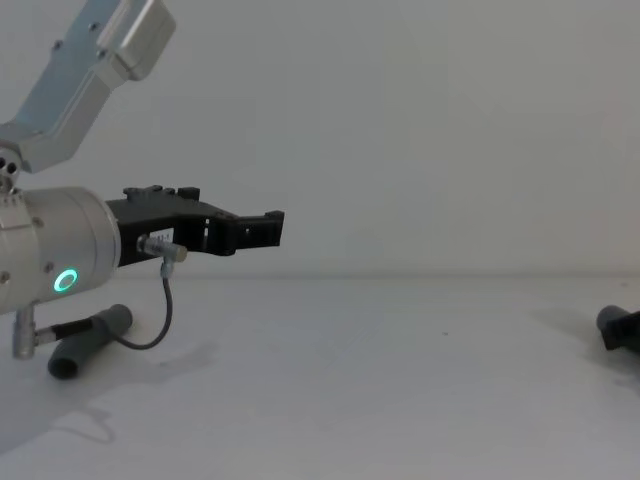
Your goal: Use both hands to pick up one end of the pipe from the table, align the ends, and insert them.
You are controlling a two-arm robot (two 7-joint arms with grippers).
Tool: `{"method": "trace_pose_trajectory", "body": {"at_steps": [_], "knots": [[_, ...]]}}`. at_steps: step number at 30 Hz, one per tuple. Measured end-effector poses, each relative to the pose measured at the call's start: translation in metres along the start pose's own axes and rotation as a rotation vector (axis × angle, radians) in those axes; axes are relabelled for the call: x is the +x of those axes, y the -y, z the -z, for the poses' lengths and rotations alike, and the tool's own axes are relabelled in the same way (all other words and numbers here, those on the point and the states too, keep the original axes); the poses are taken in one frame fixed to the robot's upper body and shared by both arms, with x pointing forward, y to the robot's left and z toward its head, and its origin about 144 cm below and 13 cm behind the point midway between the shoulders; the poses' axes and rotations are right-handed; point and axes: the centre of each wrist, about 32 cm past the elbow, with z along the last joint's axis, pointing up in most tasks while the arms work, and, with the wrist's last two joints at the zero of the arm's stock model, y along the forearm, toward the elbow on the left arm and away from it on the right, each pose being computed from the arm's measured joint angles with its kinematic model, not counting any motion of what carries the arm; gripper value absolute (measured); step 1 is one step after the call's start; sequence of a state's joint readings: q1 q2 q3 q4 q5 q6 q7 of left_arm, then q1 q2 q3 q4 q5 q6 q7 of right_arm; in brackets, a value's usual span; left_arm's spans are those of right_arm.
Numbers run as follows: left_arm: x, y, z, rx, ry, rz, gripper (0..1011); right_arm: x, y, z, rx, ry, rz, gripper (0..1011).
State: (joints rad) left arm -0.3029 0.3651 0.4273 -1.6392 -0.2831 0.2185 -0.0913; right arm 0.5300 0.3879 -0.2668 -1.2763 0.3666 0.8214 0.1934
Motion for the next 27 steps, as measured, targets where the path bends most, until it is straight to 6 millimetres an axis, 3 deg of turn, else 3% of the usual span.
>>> {"method": "trace_pose_trajectory", "body": {"at_steps": [21, 27], "knots": [[0.0000, 0.0000, 0.0000, 0.000, 0.000, 0.000, 1001, 0.0051, -0.0072, 0.0037, -0.005, -0.019, 0.007, 997], [0.0000, 0.0000, 0.0000, 0.000, 0.000, 0.000, 1001, 0.0059, -0.0076, 0.0040, -0.006, -0.021, 0.011, 863]]}}
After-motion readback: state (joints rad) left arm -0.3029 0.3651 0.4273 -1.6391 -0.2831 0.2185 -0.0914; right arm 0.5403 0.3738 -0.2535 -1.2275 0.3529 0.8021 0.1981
